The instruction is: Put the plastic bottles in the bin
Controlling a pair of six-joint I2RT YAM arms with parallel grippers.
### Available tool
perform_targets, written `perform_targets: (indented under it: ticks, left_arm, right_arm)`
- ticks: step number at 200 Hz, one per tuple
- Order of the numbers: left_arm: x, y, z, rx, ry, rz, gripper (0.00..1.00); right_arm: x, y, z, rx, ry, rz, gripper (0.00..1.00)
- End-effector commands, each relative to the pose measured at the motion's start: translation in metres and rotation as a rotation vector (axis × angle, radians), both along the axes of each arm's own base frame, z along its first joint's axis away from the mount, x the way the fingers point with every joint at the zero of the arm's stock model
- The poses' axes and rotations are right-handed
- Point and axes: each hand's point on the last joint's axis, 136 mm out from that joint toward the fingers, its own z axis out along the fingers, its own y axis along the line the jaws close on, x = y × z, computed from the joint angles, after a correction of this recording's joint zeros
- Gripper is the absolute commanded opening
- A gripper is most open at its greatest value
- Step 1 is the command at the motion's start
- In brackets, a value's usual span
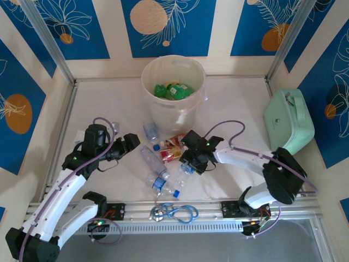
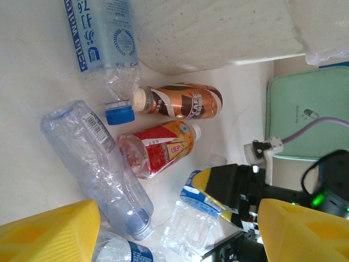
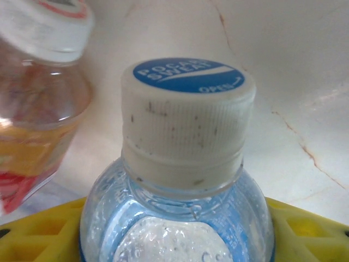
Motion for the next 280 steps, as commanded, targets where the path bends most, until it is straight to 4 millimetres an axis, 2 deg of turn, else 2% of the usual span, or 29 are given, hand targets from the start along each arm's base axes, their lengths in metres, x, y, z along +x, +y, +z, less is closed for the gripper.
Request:
perform_targets:
  ticks: [1,25,59,99,120,139,162,213,280]
  left_arm:
    - [0.001,-0.002,0.007,-0.029,-0.004,0.001,0.77]
    - [0.004,-0.007,0.023,-0.071,-0.038,-0.012,0.79]
    - [0.009,-0.027,0.064,-0.224,-0.126,-0.068,0.83]
    - [0.003,-0.069,0.104,-0.444,-0.19,-0.21,0.91]
    - [-0.004,-0.089,0.125,-0.523,-0.228,-0.264,0.94]
    - [-0.01,-0.105,0.137,-0.585,-0.23,-0.288,0.96]
    - [-0.014,-0.121,0.142,-0.655,-0.221,-0.308,0.98]
    - [-0.022,-0.148,0.14,-0.692,-0.21,-0.365,0.96]
    - [-0.022,-0.159,0.14,-0.739,-0.199,-0.389,0.84]
  right_arm:
    - [0.009,-0.007,0.029,0.048,-0.129,-0.012,0.59]
    - [0.015,-0.011,0.072,0.17,-0.29,-0.022,0.59]
    - [0.023,-0.015,0.146,0.359,-0.518,-0.013,0.58]
    - [0.028,-0.014,0.227,0.536,-0.736,0.017,0.57]
    - [0.032,-0.011,0.256,0.599,-0.804,0.023,0.57]
    - [0.038,-0.008,0.277,0.655,-0.847,0.018,0.58]
    - [0.047,-0.005,0.29,0.716,-0.851,0.009,0.58]
    - [0.057,0.009,0.3,0.801,-0.858,0.012,0.58]
    - [0.06,0.016,0.291,0.817,-0.832,0.009,0.58]
